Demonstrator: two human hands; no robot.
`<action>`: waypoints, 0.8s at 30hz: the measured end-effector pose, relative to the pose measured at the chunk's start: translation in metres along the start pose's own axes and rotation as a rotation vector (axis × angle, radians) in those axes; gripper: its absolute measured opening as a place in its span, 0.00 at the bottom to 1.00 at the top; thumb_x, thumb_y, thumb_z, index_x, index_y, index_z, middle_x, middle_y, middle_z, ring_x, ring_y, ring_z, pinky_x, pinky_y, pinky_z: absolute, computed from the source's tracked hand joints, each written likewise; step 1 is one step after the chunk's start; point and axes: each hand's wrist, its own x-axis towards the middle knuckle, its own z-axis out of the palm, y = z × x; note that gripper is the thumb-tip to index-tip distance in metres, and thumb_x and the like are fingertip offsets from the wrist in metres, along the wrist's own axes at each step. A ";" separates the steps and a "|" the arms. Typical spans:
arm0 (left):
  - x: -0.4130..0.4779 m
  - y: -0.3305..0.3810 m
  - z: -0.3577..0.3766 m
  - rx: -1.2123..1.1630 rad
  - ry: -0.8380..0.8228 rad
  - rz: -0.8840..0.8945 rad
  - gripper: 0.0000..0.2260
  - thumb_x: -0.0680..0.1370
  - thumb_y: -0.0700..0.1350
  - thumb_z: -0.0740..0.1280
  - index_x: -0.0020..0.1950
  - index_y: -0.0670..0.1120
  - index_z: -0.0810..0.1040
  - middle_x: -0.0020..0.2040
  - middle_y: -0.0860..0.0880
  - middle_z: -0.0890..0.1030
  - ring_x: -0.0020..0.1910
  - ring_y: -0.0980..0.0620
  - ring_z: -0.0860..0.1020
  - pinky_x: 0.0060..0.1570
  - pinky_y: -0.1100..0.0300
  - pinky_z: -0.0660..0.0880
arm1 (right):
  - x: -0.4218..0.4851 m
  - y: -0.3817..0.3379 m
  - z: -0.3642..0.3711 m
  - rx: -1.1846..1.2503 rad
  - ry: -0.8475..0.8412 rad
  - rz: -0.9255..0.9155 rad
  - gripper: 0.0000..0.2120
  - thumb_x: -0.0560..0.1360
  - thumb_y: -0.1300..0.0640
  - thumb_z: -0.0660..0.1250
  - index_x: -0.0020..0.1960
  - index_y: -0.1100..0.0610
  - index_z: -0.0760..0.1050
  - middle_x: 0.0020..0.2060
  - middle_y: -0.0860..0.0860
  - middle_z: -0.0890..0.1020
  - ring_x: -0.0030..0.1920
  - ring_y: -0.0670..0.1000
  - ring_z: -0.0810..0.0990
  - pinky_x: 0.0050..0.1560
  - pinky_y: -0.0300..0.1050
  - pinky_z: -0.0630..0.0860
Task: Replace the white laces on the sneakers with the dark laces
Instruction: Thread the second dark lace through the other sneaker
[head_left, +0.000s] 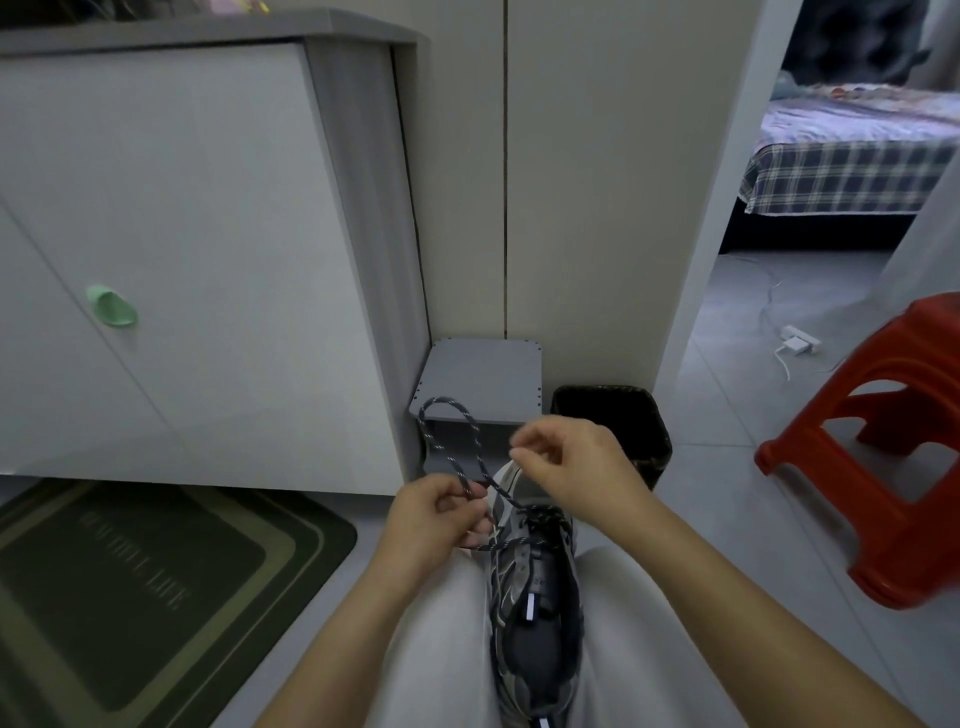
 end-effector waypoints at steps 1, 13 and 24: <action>0.000 0.000 0.003 -0.074 0.011 -0.025 0.02 0.75 0.30 0.66 0.47 0.34 0.76 0.33 0.41 0.79 0.27 0.56 0.79 0.27 0.66 0.75 | -0.006 0.007 0.001 -0.080 -0.001 -0.012 0.07 0.75 0.48 0.66 0.47 0.50 0.80 0.39 0.42 0.78 0.41 0.42 0.77 0.47 0.42 0.76; 0.009 -0.019 0.027 0.161 -0.040 0.051 0.06 0.73 0.34 0.70 0.40 0.44 0.78 0.31 0.47 0.80 0.30 0.56 0.79 0.33 0.63 0.76 | -0.045 0.048 0.033 -0.322 0.014 -0.222 0.14 0.69 0.44 0.59 0.36 0.50 0.79 0.35 0.45 0.69 0.35 0.47 0.72 0.35 0.42 0.68; 0.009 -0.030 0.032 0.459 0.019 0.144 0.15 0.69 0.40 0.75 0.28 0.51 0.71 0.38 0.53 0.84 0.38 0.55 0.81 0.42 0.58 0.77 | -0.040 0.043 0.038 -0.383 -0.111 0.083 0.11 0.74 0.44 0.63 0.54 0.38 0.79 0.68 0.42 0.62 0.64 0.50 0.59 0.57 0.45 0.58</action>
